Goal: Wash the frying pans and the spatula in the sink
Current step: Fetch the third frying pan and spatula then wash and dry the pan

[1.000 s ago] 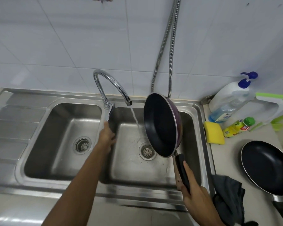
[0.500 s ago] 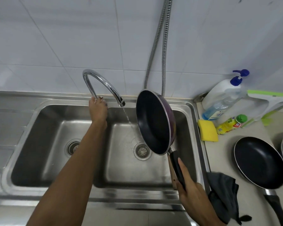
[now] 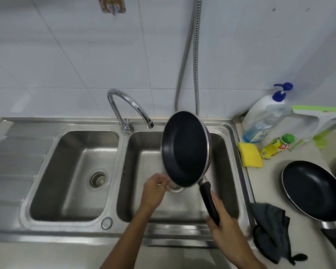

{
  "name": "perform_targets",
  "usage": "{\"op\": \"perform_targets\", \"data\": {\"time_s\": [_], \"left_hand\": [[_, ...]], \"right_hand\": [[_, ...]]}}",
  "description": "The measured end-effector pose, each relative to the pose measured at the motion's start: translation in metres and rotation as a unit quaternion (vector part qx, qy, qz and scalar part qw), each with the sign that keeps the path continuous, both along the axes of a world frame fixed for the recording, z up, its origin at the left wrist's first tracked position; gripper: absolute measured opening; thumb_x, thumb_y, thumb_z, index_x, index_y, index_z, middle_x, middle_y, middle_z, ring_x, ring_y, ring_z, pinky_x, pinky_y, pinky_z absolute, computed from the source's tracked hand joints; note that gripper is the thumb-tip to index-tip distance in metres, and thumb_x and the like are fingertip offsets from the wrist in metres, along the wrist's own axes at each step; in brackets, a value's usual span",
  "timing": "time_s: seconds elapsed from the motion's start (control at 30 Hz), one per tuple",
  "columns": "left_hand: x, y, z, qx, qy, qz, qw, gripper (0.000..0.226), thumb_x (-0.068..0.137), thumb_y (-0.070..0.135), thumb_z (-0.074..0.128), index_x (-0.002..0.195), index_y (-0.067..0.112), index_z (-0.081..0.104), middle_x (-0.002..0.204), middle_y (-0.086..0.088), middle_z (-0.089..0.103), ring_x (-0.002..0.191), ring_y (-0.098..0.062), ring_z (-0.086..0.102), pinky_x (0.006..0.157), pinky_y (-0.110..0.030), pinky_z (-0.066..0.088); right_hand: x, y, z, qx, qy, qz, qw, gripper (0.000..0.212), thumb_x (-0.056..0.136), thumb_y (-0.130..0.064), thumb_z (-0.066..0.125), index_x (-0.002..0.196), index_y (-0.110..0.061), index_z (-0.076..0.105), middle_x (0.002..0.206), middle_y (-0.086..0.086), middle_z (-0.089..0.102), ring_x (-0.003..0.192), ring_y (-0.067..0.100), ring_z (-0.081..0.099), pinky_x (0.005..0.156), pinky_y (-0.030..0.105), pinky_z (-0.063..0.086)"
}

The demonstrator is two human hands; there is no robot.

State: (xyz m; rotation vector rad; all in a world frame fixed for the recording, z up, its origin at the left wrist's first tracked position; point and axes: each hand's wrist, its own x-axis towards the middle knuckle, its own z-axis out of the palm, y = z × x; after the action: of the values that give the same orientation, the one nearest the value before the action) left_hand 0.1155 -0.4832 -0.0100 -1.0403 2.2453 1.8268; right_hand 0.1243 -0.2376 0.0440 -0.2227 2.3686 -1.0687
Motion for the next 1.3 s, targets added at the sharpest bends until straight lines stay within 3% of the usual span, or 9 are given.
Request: {"op": "perform_targets", "data": {"time_s": [0.13, 0.3, 0.43, 0.63, 0.83, 1.0, 1.07, 1.2, 1.3], "left_hand": [[0.022, 0.055, 0.022, 0.156, -0.045, -0.045, 0.986, 0.031, 0.098, 0.044, 0.059, 0.098, 0.016, 0.072, 0.090, -0.003, 0.078, 0.076, -0.011, 0.074, 0.060, -0.017, 0.052], [0.021, 0.092, 0.033, 0.320, -0.079, 0.025, 0.944, 0.052, 0.080, 0.064, 0.071, 0.103, 0.018, 0.074, 0.097, -0.002, 0.077, 0.096, -0.021, 0.074, 0.085, -0.035, 0.059], [0.023, 0.109, 0.026, 0.429, -0.132, 0.085, 0.889, 0.041, 0.070, 0.054, 0.085, 0.076, 0.014, 0.076, 0.088, -0.003, 0.075, 0.076, -0.017, 0.072, 0.081, -0.033, 0.057], [0.042, 0.122, 0.026, 0.374, -0.110, 0.103, 0.915, 0.037, 0.076, 0.045, 0.083, 0.055, 0.015, 0.077, 0.078, -0.004, 0.072, 0.071, -0.016, 0.068, 0.074, -0.030, 0.055], [0.058, 0.130, 0.022, 0.353, -0.070, 0.101, 0.928, 0.038, 0.080, 0.044, 0.081, 0.059, 0.017, 0.067, 0.061, -0.003, 0.061, 0.058, -0.016, 0.060, 0.065, -0.030, 0.052], [0.091, 0.110, 0.027, 0.267, -0.068, 0.110, 0.955, 0.037, 0.085, 0.035, 0.079, 0.069, 0.016, 0.052, 0.053, 0.001, 0.046, 0.042, -0.008, 0.041, 0.041, -0.021, 0.040], [0.101, 0.102, 0.032, 0.239, -0.067, 0.094, 0.964, 0.042, 0.082, 0.039, 0.081, 0.067, 0.016, 0.050, 0.052, 0.001, 0.043, 0.042, -0.009, 0.039, 0.041, -0.023, 0.038], [0.118, 0.089, 0.050, 0.186, -0.066, 0.052, 0.979, 0.041, 0.084, 0.039, 0.080, 0.069, 0.014, 0.051, 0.049, 0.003, 0.040, 0.041, -0.010, 0.037, 0.041, -0.024, 0.036], [0.132, 0.077, 0.055, 0.187, -0.059, 0.035, 0.980, 0.039, 0.086, 0.028, 0.079, 0.070, 0.015, 0.046, 0.048, 0.003, 0.038, 0.040, -0.011, 0.033, 0.041, -0.023, 0.034]], "right_hand": [[0.012, -0.016, 0.002, -0.073, -0.009, -0.012, 0.997, 0.085, 0.093, -0.011, 0.056, 0.141, -0.072, 0.023, 0.135, -0.018, 0.059, 0.078, -0.003, 0.064, 0.066, 0.013, 0.047], [0.027, -0.030, -0.008, -0.126, -0.076, -0.048, 0.988, 0.069, 0.094, -0.010, 0.049, 0.144, -0.056, 0.038, 0.094, -0.003, 0.061, 0.051, 0.004, 0.057, 0.045, 0.022, 0.043], [0.040, -0.034, -0.016, -0.109, -0.118, -0.063, 0.985, 0.061, 0.099, -0.018, 0.042, 0.150, -0.049, 0.030, 0.077, 0.003, 0.064, 0.043, 0.024, 0.057, 0.040, 0.030, 0.045], [0.056, -0.022, -0.005, -0.114, -0.123, -0.037, 0.985, 0.041, 0.107, -0.024, 0.036, 0.146, -0.034, 0.038, 0.056, 0.003, 0.056, 0.043, 0.020, 0.052, 0.042, 0.030, 0.045], [0.026, 0.033, -0.002, -0.009, 0.060, 0.100, 0.993, 0.033, 0.100, -0.049, 0.051, 0.132, -0.048, 0.058, 0.117, -0.014, 0.070, 0.104, 0.008, 0.063, 0.092, 0.036, 0.053], [-0.006, 0.115, -0.043, 0.264, 0.294, -0.015, 0.919, 0.057, 0.099, -0.047, 0.051, 0.147, -0.017, 0.048, 0.147, 0.014, 0.050, 0.134, 0.039, 0.047, 0.104, 0.055, 0.043], [-0.008, 0.137, -0.072, 0.316, 0.252, -0.005, 0.915, 0.064, 0.098, -0.046, 0.054, 0.154, -0.018, 0.039, 0.159, 0.016, 0.035, 0.144, 0.047, 0.032, 0.109, 0.062, 0.035], [-0.003, 0.159, -0.109, 0.206, 0.252, -0.026, 0.945, 0.054, 0.095, -0.005, 0.062, 0.147, -0.014, 0.050, 0.157, 0.014, 0.042, 0.144, 0.042, 0.038, 0.109, 0.061, 0.041], [-0.014, 0.138, -0.069, 0.035, 0.189, -0.260, 0.946, 0.041, 0.100, -0.017, 0.045, 0.138, -0.012, 0.059, 0.141, 0.013, 0.059, 0.129, 0.037, 0.055, 0.108, 0.044, 0.042]]}}
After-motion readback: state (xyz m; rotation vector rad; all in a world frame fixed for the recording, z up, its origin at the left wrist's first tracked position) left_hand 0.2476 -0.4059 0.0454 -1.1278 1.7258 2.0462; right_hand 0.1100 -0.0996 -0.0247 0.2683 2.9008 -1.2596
